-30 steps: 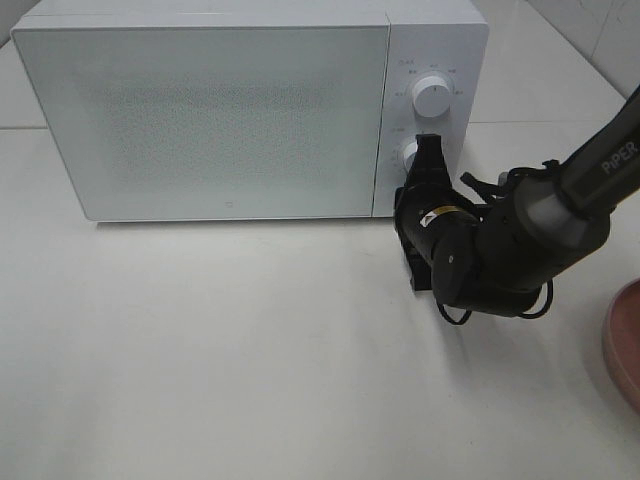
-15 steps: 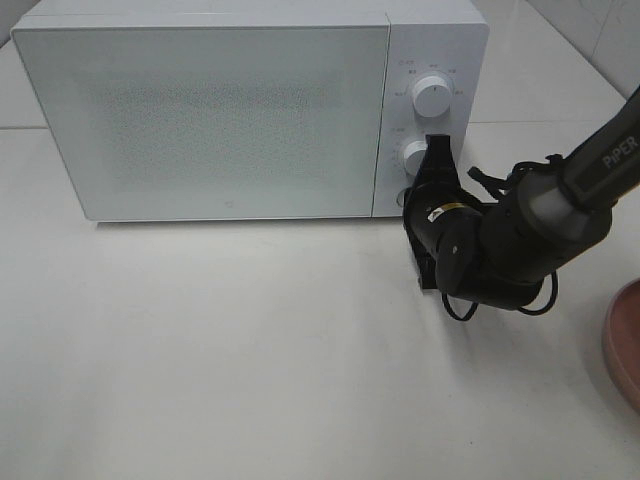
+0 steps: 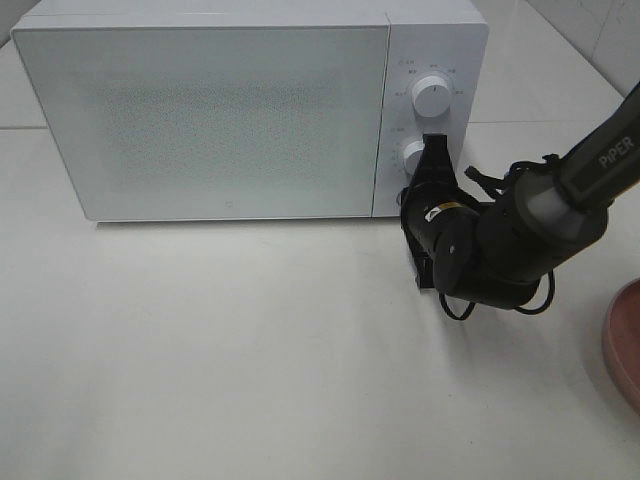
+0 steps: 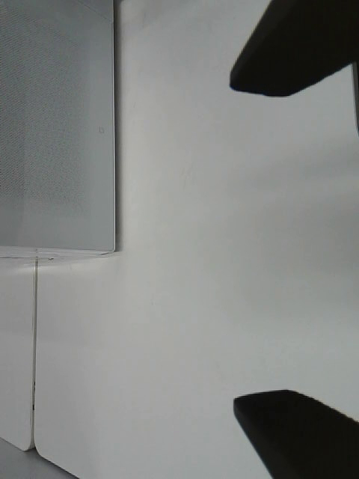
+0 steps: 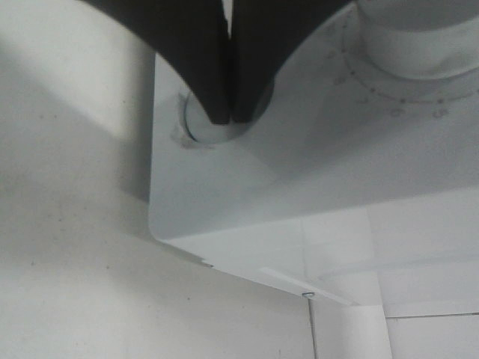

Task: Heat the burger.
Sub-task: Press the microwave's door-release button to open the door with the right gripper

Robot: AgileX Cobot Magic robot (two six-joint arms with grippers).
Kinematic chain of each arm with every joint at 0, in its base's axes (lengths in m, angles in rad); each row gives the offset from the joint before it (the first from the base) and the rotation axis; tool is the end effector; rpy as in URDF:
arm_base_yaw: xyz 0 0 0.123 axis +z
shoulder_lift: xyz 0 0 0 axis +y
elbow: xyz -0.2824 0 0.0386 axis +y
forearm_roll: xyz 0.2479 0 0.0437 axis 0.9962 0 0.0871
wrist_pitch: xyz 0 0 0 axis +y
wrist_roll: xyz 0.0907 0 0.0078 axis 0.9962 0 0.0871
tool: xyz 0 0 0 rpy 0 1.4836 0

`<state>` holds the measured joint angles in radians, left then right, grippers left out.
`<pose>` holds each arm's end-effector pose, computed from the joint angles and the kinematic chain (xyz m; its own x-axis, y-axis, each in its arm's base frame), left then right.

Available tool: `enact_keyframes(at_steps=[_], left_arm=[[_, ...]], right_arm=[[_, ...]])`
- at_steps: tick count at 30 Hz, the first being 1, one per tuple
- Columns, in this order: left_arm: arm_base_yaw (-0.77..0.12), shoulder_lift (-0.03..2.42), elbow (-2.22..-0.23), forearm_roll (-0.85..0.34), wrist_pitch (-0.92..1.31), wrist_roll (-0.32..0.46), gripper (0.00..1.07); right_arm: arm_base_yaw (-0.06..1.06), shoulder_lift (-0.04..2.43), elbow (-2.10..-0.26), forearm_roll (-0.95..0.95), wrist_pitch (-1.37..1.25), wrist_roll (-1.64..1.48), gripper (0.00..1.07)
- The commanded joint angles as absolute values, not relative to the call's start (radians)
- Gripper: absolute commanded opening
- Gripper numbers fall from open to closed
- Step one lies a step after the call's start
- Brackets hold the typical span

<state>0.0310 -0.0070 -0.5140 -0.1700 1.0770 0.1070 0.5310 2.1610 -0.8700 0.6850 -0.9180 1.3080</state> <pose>-0.0085 -0.0138 0.2806 -0.4434 0.0118 -0.8963 0.1141 0.9925 -0.0434 0.3437 0.1489 0.0783 0.0280 0.9995 -0.0172 0.3466 0.0065 0.9380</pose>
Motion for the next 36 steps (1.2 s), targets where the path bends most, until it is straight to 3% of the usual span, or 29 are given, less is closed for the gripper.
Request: enact_keyframes(at_steps=[1,14,36], left_arm=[[0.034,-0.021,-0.515,-0.174,1.068,0.106,1.00],[0.034,-0.021,-0.515,-0.174,1.068,0.106,1.00],[0.034,-0.021,-0.515,-0.174,1.068,0.106,1.00]], right_arm=[[0.515,2.156,-0.910,0.668,-1.035,1.275,0.00],[0.489,2.206,-1.000,0.667,-1.075,1.260,0.00],[0.491,2.195,-0.989,0.668,-1.022,1.242,0.00]])
